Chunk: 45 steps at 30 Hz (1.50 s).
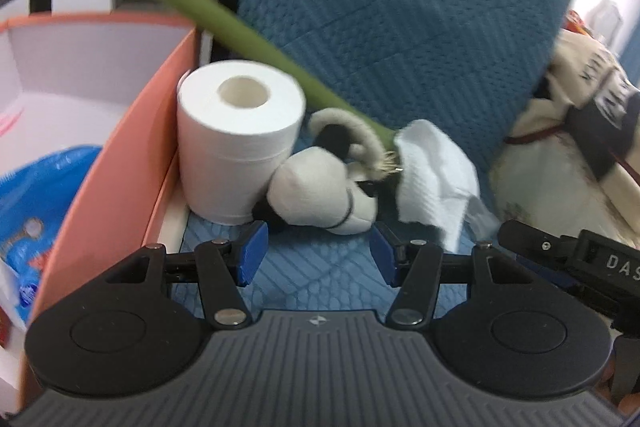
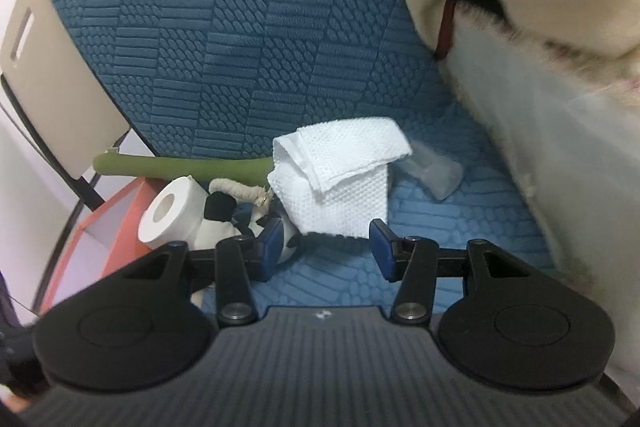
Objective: Organize soft objects
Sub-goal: 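Grasp the white towel with the right tool while the left grasps the plush panda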
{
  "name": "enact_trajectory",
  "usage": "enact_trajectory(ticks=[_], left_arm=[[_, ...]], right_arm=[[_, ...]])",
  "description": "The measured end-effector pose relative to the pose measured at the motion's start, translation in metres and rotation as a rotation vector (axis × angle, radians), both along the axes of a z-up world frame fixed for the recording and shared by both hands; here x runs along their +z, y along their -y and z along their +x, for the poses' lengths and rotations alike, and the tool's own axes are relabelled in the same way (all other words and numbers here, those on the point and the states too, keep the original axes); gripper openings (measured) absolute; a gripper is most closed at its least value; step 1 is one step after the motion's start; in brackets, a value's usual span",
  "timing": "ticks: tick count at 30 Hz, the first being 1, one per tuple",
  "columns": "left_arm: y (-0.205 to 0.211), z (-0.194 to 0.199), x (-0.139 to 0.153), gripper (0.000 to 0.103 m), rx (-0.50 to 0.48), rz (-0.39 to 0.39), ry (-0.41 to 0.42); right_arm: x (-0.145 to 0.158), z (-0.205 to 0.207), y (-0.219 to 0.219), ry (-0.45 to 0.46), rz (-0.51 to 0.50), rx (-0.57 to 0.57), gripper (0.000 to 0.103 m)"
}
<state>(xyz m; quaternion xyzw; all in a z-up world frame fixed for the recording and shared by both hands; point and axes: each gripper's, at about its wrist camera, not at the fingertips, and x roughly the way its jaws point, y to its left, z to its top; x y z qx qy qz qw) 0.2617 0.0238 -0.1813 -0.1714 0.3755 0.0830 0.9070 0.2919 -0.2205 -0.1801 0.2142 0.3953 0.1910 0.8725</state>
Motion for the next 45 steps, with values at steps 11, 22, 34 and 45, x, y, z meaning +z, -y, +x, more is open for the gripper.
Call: enact_trajectory(ticks=[11, 22, 34, 45], left_arm=[[-0.023, 0.019, -0.03, 0.076, 0.15, -0.109, -0.001], [-0.02, 0.029, -0.031, 0.076, 0.182, -0.118, 0.049], [-0.022, 0.04, -0.039, 0.075, 0.27, -0.155, 0.028], [-0.029, 0.027, -0.036, 0.068, 0.266, -0.179, 0.011]], right_arm=[[-0.025, 0.05, -0.013, -0.109, 0.077, -0.025, 0.078], [-0.044, 0.077, -0.043, -0.166, 0.032, 0.053, 0.078], [-0.056, 0.082, -0.049, -0.236, -0.032, 0.08, 0.017], [-0.039, 0.071, -0.042, -0.186, -0.035, 0.081, 0.009]])
